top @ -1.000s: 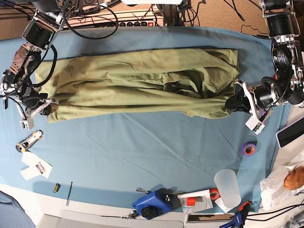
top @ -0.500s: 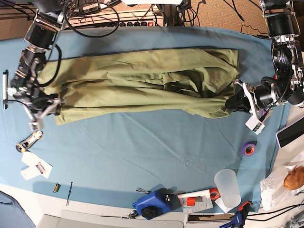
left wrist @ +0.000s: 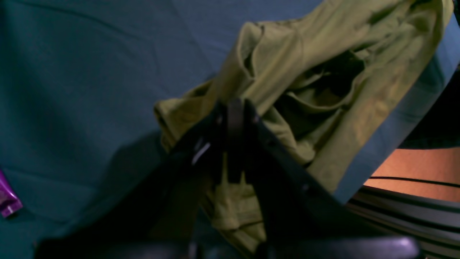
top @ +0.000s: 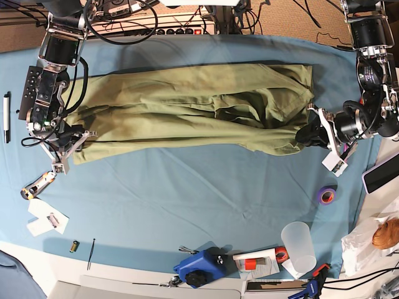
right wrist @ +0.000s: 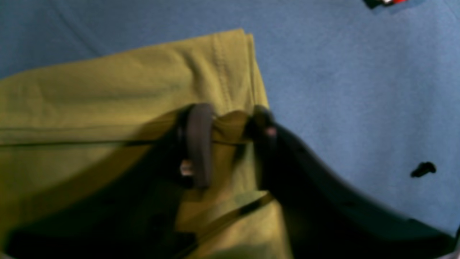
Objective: Layout the t-shirt on the table in an organized manner, then fold the t-shirt properly
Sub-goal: 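Grasp the folded edge with the right gripper and pull it taut, then hold the strip ends with both grippers and straighten the green shirt, then lift the strip end with the right gripper toward the left gripper, then fold the held end with the right gripper over the shirt middle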
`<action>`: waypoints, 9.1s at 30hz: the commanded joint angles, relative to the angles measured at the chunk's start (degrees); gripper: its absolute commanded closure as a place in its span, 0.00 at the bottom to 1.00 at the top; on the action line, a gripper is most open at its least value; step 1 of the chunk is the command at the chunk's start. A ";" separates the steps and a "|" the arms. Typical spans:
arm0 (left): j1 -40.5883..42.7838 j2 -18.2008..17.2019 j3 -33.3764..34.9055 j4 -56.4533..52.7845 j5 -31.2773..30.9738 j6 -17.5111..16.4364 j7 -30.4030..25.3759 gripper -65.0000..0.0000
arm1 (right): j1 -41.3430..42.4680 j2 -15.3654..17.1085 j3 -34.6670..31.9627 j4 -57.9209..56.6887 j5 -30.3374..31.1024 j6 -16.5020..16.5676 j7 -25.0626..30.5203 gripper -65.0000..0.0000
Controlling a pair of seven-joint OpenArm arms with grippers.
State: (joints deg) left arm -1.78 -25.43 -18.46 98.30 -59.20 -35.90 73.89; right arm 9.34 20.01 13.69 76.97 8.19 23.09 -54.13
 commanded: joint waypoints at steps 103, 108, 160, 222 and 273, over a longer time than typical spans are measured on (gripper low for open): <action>19.39 17.49 -2.73 21.16 33.64 25.64 -12.09 0.52 | -18.18 1.92 18.14 21.59 18.40 9.92 -13.40 0.76; 20.06 17.49 -4.94 21.09 33.46 25.62 -11.19 0.52 | -18.05 1.90 20.96 21.57 16.17 9.18 -6.03 0.76; 20.02 16.52 -6.91 21.11 33.46 23.17 -10.49 0.52 | -11.50 8.22 24.90 -14.08 42.51 16.52 -25.68 0.54; 20.35 13.03 -31.45 21.53 26.18 15.50 -7.91 0.52 | -14.43 -2.56 -6.97 41.11 30.77 11.80 -19.15 1.00; 20.33 13.05 -31.45 21.53 25.94 15.47 -10.93 0.52 | -8.83 -2.38 -23.39 52.28 14.86 0.79 -11.56 0.77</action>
State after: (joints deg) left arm 18.55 -11.73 -49.63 118.87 -32.62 -20.43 64.25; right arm -0.03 17.26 -10.13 128.73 22.81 23.88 -66.43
